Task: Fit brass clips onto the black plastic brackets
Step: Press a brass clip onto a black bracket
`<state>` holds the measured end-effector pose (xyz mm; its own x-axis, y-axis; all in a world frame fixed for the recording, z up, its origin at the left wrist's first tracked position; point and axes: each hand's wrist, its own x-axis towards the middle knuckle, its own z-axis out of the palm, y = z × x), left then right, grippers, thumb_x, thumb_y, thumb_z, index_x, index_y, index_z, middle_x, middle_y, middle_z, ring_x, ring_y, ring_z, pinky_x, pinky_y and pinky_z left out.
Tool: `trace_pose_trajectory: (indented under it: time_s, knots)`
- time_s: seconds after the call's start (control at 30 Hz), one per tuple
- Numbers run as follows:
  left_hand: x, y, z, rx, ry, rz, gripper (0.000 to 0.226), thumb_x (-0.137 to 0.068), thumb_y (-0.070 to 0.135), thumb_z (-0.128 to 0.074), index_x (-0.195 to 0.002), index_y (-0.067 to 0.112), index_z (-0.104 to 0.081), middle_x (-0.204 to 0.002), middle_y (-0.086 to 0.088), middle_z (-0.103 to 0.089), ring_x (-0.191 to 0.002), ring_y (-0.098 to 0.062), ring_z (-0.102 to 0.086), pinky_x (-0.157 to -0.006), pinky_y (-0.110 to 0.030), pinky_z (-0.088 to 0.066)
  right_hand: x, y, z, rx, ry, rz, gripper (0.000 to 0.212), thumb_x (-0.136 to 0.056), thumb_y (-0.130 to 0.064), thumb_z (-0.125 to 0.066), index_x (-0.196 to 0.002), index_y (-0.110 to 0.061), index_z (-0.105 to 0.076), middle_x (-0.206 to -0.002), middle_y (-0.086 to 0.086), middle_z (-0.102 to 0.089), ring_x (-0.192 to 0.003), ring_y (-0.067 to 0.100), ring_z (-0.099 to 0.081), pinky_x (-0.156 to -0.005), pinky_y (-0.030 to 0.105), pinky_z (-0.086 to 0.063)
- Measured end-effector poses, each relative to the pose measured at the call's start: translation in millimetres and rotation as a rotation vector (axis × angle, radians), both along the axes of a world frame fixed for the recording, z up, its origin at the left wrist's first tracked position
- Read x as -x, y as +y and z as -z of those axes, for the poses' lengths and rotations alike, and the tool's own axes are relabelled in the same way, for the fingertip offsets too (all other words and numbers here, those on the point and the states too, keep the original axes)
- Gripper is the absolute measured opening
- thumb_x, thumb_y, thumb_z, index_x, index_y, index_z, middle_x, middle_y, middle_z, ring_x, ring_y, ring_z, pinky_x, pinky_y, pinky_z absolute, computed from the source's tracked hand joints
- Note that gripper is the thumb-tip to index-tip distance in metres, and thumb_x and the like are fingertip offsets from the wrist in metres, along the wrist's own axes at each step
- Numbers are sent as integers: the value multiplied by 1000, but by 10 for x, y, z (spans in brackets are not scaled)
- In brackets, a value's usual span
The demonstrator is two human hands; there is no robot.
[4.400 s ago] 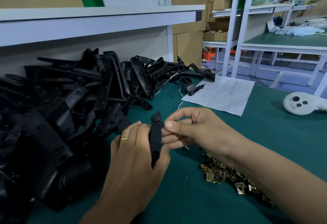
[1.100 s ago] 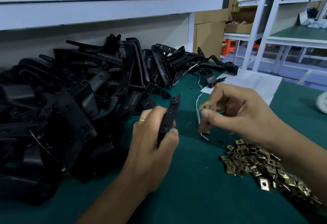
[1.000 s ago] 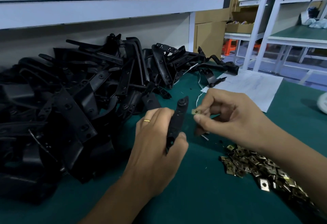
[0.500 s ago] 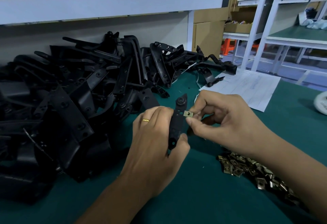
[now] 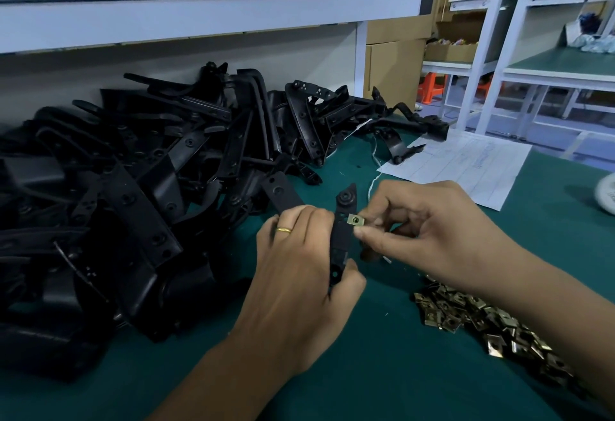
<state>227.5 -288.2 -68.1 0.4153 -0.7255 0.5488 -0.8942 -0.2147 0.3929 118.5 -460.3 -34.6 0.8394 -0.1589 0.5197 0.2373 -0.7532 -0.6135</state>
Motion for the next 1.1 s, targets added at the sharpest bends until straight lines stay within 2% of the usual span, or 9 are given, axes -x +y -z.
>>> trace_pose_trajectory:
  time_s: [0.17,0.33,0.4,0.5,0.63,0.73,0.9,1.03,1.1]
  knots:
    - [4,19,-14,56,60,60,27,-84,40,-47,-110,34,-45,-109,30,-33,-122,13,-27,-101,-30,-35,20,-25,-83,-276,119,-110,21,-83,-24,-82,-90,-8,-70,-80,10,-76,-75,26,-76,-73,47,-63]
    - [17,53,-78,-10,72,188,32,-81,29,-51,-113,25,-52,-115,22,-42,-127,3,-31,-109,-34,-33,63,-159,-164,-397,187,-165,60,-61,-9,-94,-115,-12,-67,-101,8,-71,-83,34,-69,-77,39,-62]
    - [11,67,-96,-52,63,243,29,-80,24,-54,-109,26,-51,-112,20,-43,-125,-2,-36,-110,-36,-32,82,-176,-168,-381,257,-258,48,-67,0,-91,-110,-10,-70,-97,17,-70,-84,40,-66,-77,34,-60]
    - [13,58,-102,-95,-4,292,24,-80,23,-55,-102,27,-46,-103,19,-42,-112,-6,-42,-109,-40,-34,98,-195,-158,-360,272,-283,35,-72,0,-89,-102,-4,-70,-92,19,-71,-84,33,-67,-78,26,-56]
    - [0,51,-76,-77,12,266,20,-81,24,-51,-100,27,-47,-101,16,-44,-110,-8,-42,-106,-36,-33,55,-180,-103,-316,227,-221,32,-74,-7,-89,-99,-5,-69,-89,22,-69,-86,44,-66,-79,44,-60]
    - [21,55,-60,-11,108,212,19,-85,32,-50,-102,38,-42,-102,22,-43,-118,0,-38,-102,-32,-34,21,-182,-81,-310,234,-189,32,-77,-15,-86,-104,-11,-69,-87,12,-71,-80,39,-68,-77,42,-61]
    - [-8,22,-22,33,161,83,30,-87,53,-46,-102,27,-51,-102,23,-45,-114,-1,-41,-106,-41,-39,77,-464,-122,-289,43,206,25,-94,-38,-65,-99,-14,-70,-80,3,-67,-67,21,-64,-66,32,-58]
    - [-36,17,17,-8,308,112,42,-83,60,-41,-113,31,-51,-110,27,-48,-115,-6,-48,-97,-32,-39,153,-724,-52,-178,95,513,18,-100,-34,-69,-87,-21,-73,-78,6,-69,-68,26,-61,-64,43,-55]
    - [-66,13,57,-5,372,146,47,-83,61,-41,-119,33,-51,-122,23,-53,-125,-6,-47,-100,-32,-39,139,-732,-17,-112,140,515,13,-99,-31,-71,-88,-23,-74,-78,-1,-70,-69,16,-61,-66,36,-54]
